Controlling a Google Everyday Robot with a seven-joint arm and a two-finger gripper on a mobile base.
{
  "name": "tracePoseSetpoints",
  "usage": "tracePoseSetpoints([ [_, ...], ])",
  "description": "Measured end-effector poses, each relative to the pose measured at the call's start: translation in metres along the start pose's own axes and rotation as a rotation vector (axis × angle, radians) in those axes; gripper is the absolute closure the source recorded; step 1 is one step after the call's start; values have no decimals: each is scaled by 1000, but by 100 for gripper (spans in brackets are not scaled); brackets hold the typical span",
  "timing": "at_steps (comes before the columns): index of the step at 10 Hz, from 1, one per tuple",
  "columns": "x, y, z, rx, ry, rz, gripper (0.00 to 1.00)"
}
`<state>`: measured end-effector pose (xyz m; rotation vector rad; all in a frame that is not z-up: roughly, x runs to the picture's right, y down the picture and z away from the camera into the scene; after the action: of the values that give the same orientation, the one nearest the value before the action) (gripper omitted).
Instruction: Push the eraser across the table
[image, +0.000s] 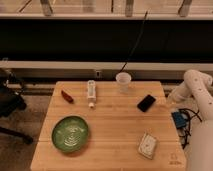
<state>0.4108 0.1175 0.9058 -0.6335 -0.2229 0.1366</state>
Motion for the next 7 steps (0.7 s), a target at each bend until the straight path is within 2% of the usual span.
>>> tracePoseSetpoints([
  [3, -7, 2, 0, 1, 5, -28, 100],
  [7, -21, 4, 11, -4, 34, -72, 100],
])
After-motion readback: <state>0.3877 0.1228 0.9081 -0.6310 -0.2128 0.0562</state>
